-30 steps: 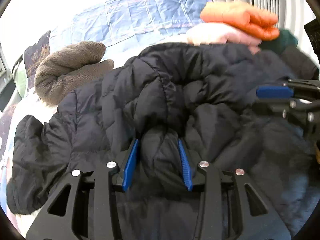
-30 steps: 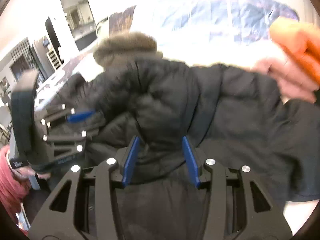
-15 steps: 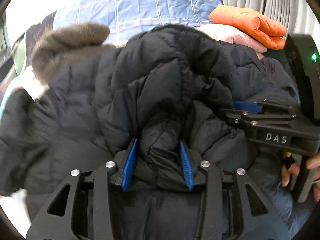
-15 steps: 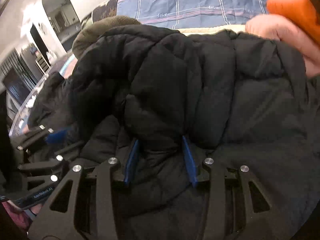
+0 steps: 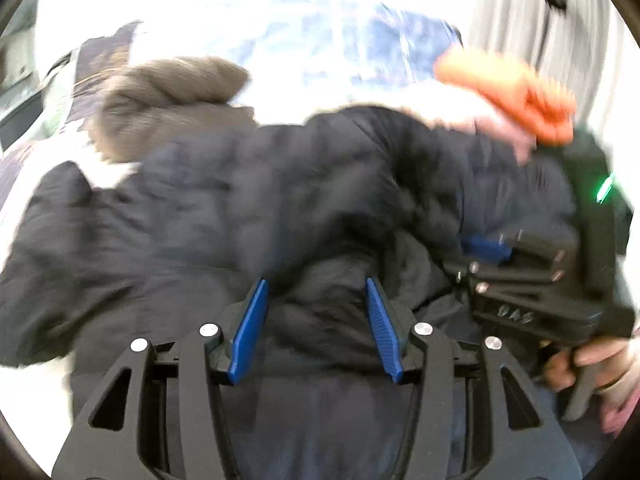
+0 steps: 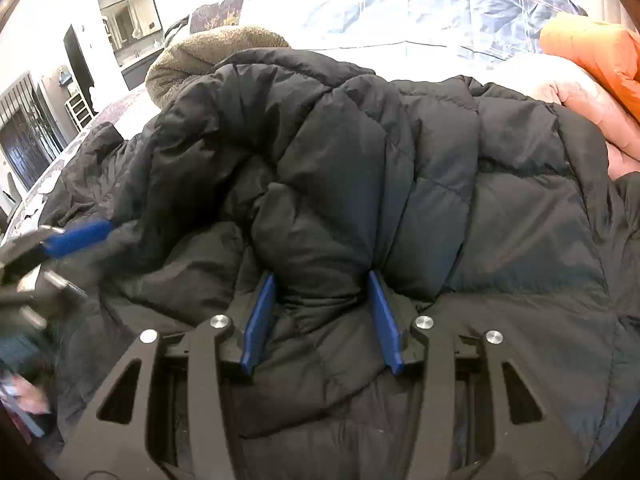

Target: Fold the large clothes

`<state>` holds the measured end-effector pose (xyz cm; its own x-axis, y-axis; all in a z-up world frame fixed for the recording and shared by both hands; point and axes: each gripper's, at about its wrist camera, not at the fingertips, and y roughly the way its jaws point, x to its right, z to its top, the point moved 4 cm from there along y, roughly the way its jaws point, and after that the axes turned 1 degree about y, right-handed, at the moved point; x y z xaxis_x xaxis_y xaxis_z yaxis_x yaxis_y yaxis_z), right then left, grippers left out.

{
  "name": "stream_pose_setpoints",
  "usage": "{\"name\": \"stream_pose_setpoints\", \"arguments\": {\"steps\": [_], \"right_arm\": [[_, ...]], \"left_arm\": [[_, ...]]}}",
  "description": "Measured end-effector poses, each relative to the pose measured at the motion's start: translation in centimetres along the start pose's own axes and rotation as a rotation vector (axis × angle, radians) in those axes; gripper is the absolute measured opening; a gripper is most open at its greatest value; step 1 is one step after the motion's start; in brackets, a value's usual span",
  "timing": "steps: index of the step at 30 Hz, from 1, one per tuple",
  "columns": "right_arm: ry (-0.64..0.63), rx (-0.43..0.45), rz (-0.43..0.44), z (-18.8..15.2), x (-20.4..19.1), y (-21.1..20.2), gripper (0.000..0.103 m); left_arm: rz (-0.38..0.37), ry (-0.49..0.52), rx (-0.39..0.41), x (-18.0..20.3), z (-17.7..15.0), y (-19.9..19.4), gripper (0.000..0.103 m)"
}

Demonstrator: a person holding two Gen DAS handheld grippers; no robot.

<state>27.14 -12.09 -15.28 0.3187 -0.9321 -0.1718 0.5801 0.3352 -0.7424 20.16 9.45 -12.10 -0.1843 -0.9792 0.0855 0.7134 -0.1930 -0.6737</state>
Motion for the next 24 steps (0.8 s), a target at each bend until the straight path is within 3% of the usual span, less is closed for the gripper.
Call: {"name": "stream_pose_setpoints", "arguments": {"steps": [4, 8, 12, 14, 17, 21, 24], "right_arm": [[0.012, 0.006, 0.013, 0.1, 0.4, 0.0, 0.048], [0.015, 0.012, 0.013, 0.2, 0.5, 0.0, 0.048], [0.022, 0.015, 0.019, -0.2, 1.0, -0.4, 0.048], [0.021, 0.015, 0.017, -0.2, 0.9, -0.4, 0.048], [0.02, 0.015, 0.017, -0.2, 1.1, -0.5, 0.048], [0.02, 0.015, 0.017, -0.2, 1.1, -0.5, 0.048], [0.02, 0.014, 0.017, -0.2, 1.1, -0.5, 0.048]], "left_arm": [[0.078, -0.235, 0.048, -7.5, -0.8, -5.0, 0.059], [0.05, -0.516, 0.039, -16.2, -4.0, -8.5, 0.061], [0.163, -0.733, 0.064, -23.7, -7.5, -10.7, 0.064], [0.213, -0.899, 0.099, -28.3, -9.5, -11.6, 0.064], [0.239, -1.008, 0.117, -33.0, -11.0, -11.8, 0.064], [0.279, -1.116, 0.066, -37.7, -12.7, -9.9, 0.064], [0.271, -1.169, 0.092, -39.4, -13.0, -9.1, 0.063]]}}
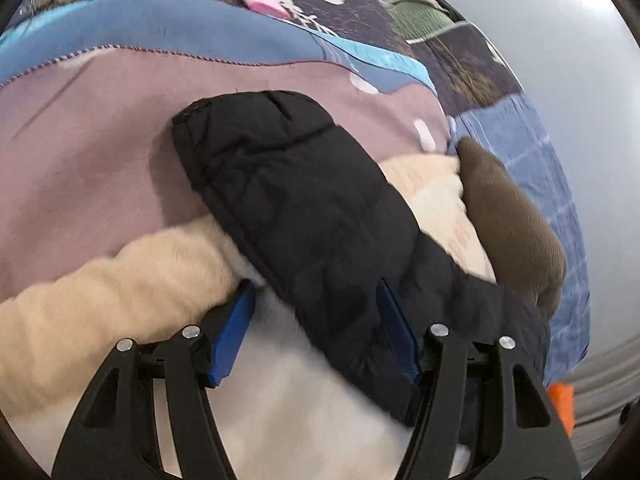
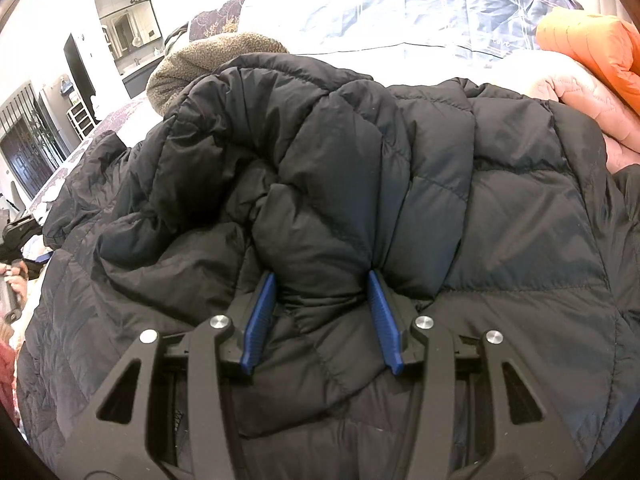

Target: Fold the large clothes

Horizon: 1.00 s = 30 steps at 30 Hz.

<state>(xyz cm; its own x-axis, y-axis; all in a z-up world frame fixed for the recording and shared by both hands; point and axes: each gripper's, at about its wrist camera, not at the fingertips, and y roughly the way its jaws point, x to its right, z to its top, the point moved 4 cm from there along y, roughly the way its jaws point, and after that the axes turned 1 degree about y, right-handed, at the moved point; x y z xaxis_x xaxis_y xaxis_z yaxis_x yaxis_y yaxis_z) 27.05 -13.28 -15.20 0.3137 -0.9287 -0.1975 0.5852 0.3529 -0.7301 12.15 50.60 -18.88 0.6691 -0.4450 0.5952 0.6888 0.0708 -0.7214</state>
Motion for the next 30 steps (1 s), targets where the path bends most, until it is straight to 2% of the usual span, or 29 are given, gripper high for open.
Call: {"name": "stream_pose_setpoints", "arguments": {"steps": [1, 2, 3, 4, 6, 7, 9, 11, 14, 15, 17, 19, 21, 23, 27, 29, 30], "right_arm": [[-0.001, 0.0, -0.002, 0.0, 0.0, 0.0, 0.048], [-0.003, -0.001, -0.005, 0.0, -0.1, 0.0, 0.048], [-0.004, -0.001, -0.007, 0.0, -0.1, 0.1, 0.049], [-0.006, 0.0, -0.009, 0.0, -0.1, 0.1, 0.049], [-0.007, -0.001, -0.011, 0.1, -0.2, 0.1, 0.049], [-0.007, 0.0, -0.011, 0.1, -0.3, 0.1, 0.049], [-0.007, -0.001, -0.011, 0.1, -0.3, 0.2, 0.049], [-0.007, -0.001, -0.01, 0.1, -0.3, 0.2, 0.049], [-0.004, 0.0, -0.006, 0.1, -0.3, 0.2, 0.049], [-0.001, 0.001, -0.002, 0.1, -0.3, 0.2, 0.049], [0.017, 0.014, 0.017, 0.1, -0.1, -0.1, 0.049], [0.046, 0.037, 0.049, 0.1, 0.3, -0.8, 0.055], [0.101, 0.067, 0.093, 0.1, 1.2, -2.0, 0.058], [0.157, 0.086, 0.119, -0.1, 2.1, -3.3, 0.058], [0.283, 0.165, 0.157, -0.4, 5.6, -7.3, 0.058], [0.323, 0.194, 0.172, -0.3, 7.2, -8.8, 0.058], [0.339, 0.205, 0.174, -0.2, 8.0, -9.4, 0.058]], "left_arm": [[-0.002, -0.009, 0.023, 0.2, 0.4, 0.1, 0.06], [0.005, -0.002, 0.045, 0.7, 0.7, 0.1, 0.048], [0.024, 0.017, 0.078, 1.4, 1.3, -0.2, 0.004], [0.021, 0.022, 0.086, 2.1, 1.7, -0.2, 0.001], [-0.013, 0.008, 0.129, 3.8, 2.4, -1.3, 0.001], [-0.042, 0.04, 0.156, 5.8, 2.7, -2.4, 0.001], [-0.088, 0.167, 0.218, 11.3, 2.5, -5.2, 0.001], [-0.159, 0.314, 0.259, 17.0, 0.9, -8.0, 0.001], [-0.274, 0.58, 0.316, 26.4, -4.4, -12.4, 0.001], [-0.301, 0.638, 0.322, 28.3, -6.2, -13.2, 0.001], [-0.384, 0.821, 0.316, 33.9, -12.3, -14.5, 0.001], [-0.414, 0.934, 0.291, 36.6, -17.1, -14.5, 0.001], [-0.433, 1.03, 0.244, 38.7, -22.1, -13.1, 0.002], [-0.433, 1.116, 0.163, 39.9, -27.2, -10.2, 0.002], [-0.413, 1.285, -0.009, 38.8, -34.9, -5.3, 0.005], [-0.404, 1.383, 0.003, 38.0, -37.0, -4.4, 0.013], [-0.407, 1.424, 0.016, 37.1, -38.0, -4.3, 0.021]]}}
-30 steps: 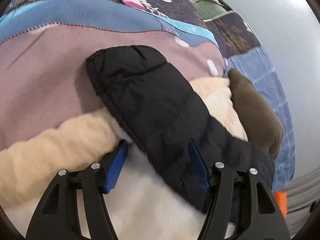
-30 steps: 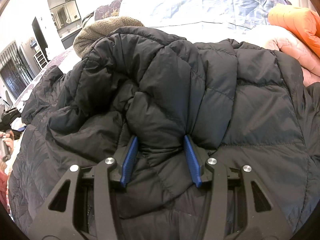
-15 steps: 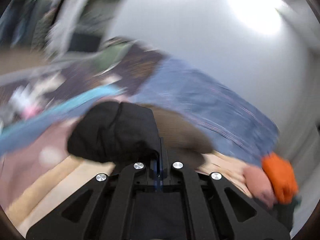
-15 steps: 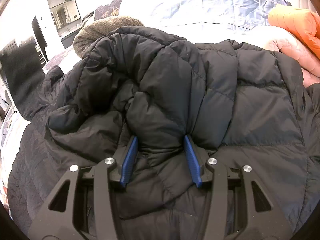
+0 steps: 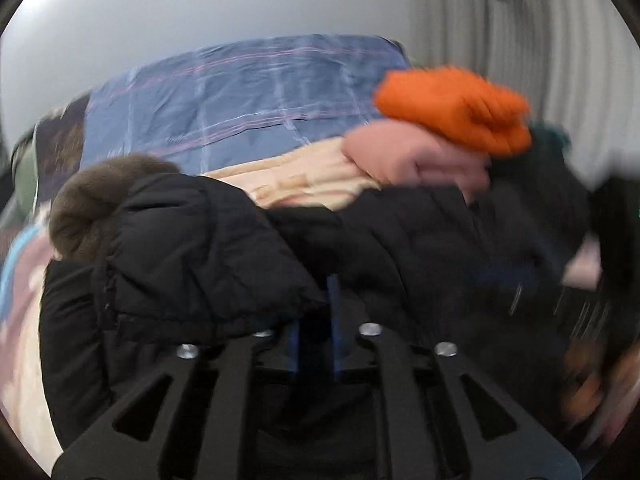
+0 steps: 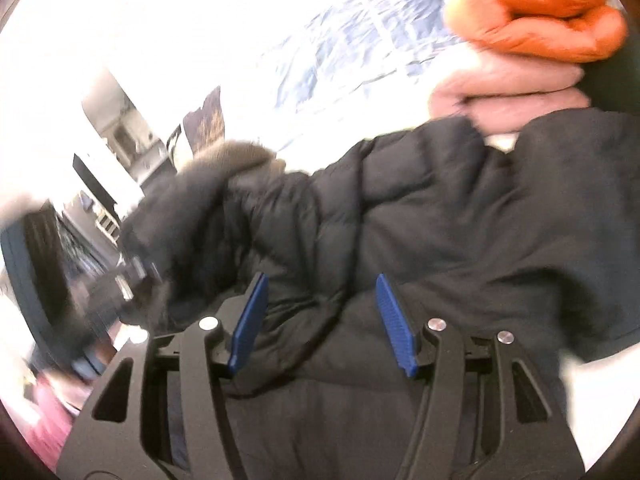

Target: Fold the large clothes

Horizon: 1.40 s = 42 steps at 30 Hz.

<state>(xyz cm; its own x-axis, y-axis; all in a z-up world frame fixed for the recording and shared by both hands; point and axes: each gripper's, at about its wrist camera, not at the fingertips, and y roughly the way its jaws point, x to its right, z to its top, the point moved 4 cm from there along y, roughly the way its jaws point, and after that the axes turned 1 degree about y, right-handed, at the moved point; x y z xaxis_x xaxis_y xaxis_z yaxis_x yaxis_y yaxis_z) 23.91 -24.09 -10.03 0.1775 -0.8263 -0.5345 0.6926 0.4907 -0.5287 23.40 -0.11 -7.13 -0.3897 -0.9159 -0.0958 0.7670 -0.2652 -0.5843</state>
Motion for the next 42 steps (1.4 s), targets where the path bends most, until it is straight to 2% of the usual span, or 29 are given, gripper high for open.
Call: {"name": "stream_pose_setpoints", "arguments": {"steps": [1, 4, 7, 10, 14, 18, 21, 25, 26, 28, 33, 35, 40, 42], "right_arm": [[0.012, 0.005, 0.0, 0.5, 0.4, -0.5, 0.058], [0.024, -0.01, 0.018, 1.3, 0.3, -1.0, 0.059], [-0.036, -0.017, 0.008, 2.2, -1.0, -1.4, 0.059], [-0.12, -0.009, -0.023, 3.0, -2.6, -1.9, 0.06], [-0.214, -0.031, -0.024, 3.6, -5.4, -2.4, 0.065], [-0.301, -0.07, -0.013, 2.6, -8.2, -2.4, 0.07], [-0.375, -0.111, -0.006, 1.8, -10.3, -2.3, 0.072], [-0.406, -0.109, -0.022, 2.2, -11.3, -2.8, 0.072], [-0.404, -0.102, -0.036, 2.4, -11.3, -3.0, 0.073], [-0.362, -0.107, -0.049, 2.8, -10.6, -3.1, 0.075], [-0.228, -0.181, -0.003, 1.9, -8.1, -2.6, 0.075], [-0.206, -0.191, -0.003, 1.4, -7.3, -2.4, 0.076], [-0.15, -0.241, -0.016, 0.4, -5.3, -1.4, 0.076], [-0.133, -0.25, -0.081, 0.2, -4.2, -0.8, 0.076]], "left_arm": [[-0.004, 0.044, 0.011, 0.8, -0.9, -0.1, 0.031], [-0.017, 0.123, 0.06, 2.3, -1.6, -1.4, 0.043], [-0.012, 0.247, 0.108, 4.4, -2.3, -3.4, 0.048], [-0.026, 0.347, 0.125, 6.1, -3.2, -5.0, 0.048], [-0.043, 0.38, 0.11, 6.6, -4.5, -5.8, 0.048], [-0.042, 0.359, 0.098, 6.3, -5.0, -5.4, 0.048], [-0.043, 0.391, 0.115, 7.7, -5.1, -5.3, 0.049], [-0.034, 0.498, 0.18, 10.2, -5.7, -7.0, 0.07], [-0.03, 0.512, 0.192, 10.6, -5.7, -7.5, 0.072], [-0.025, 0.515, 0.212, 10.7, -5.8, -8.4, 0.077], [-0.053, 0.444, 0.203, 9.0, -6.1, -10.3, 0.08], [-0.042, 0.425, 0.192, 7.9, -6.6, -11.1, 0.08], [0.073, 0.339, 0.165, 3.6, -7.2, -11.7, 0.08], [0.119, 0.246, 0.143, 1.0, -6.9, -11.3, 0.08]]}}
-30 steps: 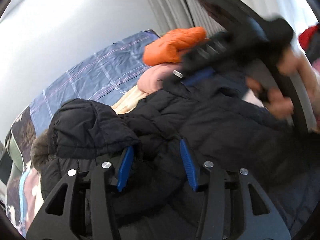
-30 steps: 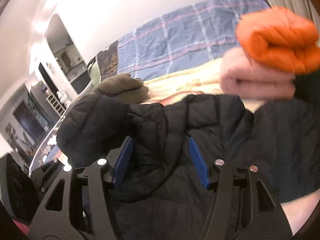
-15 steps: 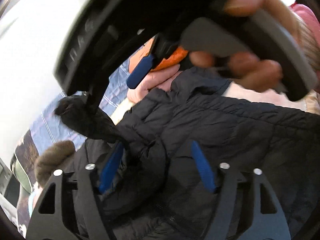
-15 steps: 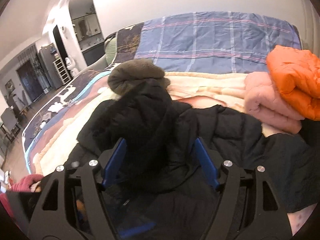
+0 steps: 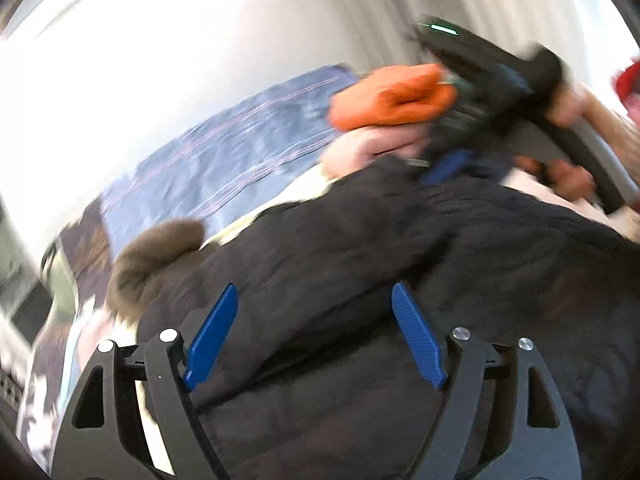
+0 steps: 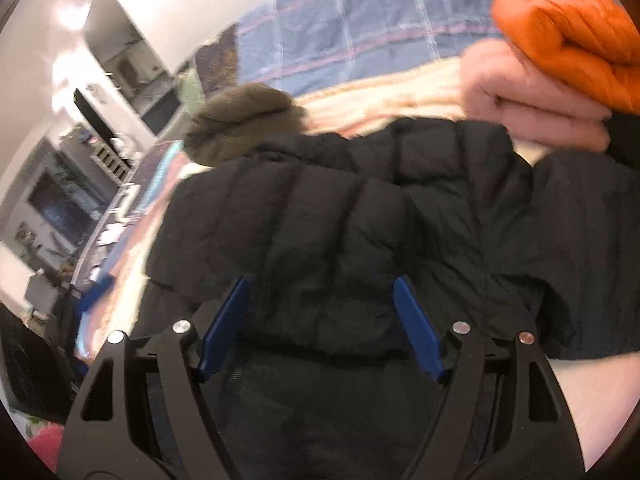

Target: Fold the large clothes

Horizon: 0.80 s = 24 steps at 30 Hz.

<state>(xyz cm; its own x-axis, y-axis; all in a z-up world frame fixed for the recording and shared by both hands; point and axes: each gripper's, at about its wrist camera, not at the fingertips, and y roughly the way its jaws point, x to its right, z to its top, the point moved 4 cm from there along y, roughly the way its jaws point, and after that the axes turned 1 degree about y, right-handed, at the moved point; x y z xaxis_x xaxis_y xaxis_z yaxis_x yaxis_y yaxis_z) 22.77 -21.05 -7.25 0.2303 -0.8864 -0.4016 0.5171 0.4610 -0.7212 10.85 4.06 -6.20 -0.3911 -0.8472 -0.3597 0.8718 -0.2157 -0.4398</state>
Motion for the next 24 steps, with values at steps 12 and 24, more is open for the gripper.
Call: {"name": "stream_pose_setpoints", "arguments": {"steps": [12, 24], "right_arm": [[0.176, -0.134, 0.045, 0.2, 2.8, 6.2, 0.014], [0.046, -0.037, -0.128, -1.1, 4.5, 6.0, 0.028]], "left_arm": [[-0.195, -0.454, -0.094, -5.9, 3.5, 7.1, 0.014], [-0.219, -0.447, -0.336, -2.5, -2.0, 18.3, 0.014]]}}
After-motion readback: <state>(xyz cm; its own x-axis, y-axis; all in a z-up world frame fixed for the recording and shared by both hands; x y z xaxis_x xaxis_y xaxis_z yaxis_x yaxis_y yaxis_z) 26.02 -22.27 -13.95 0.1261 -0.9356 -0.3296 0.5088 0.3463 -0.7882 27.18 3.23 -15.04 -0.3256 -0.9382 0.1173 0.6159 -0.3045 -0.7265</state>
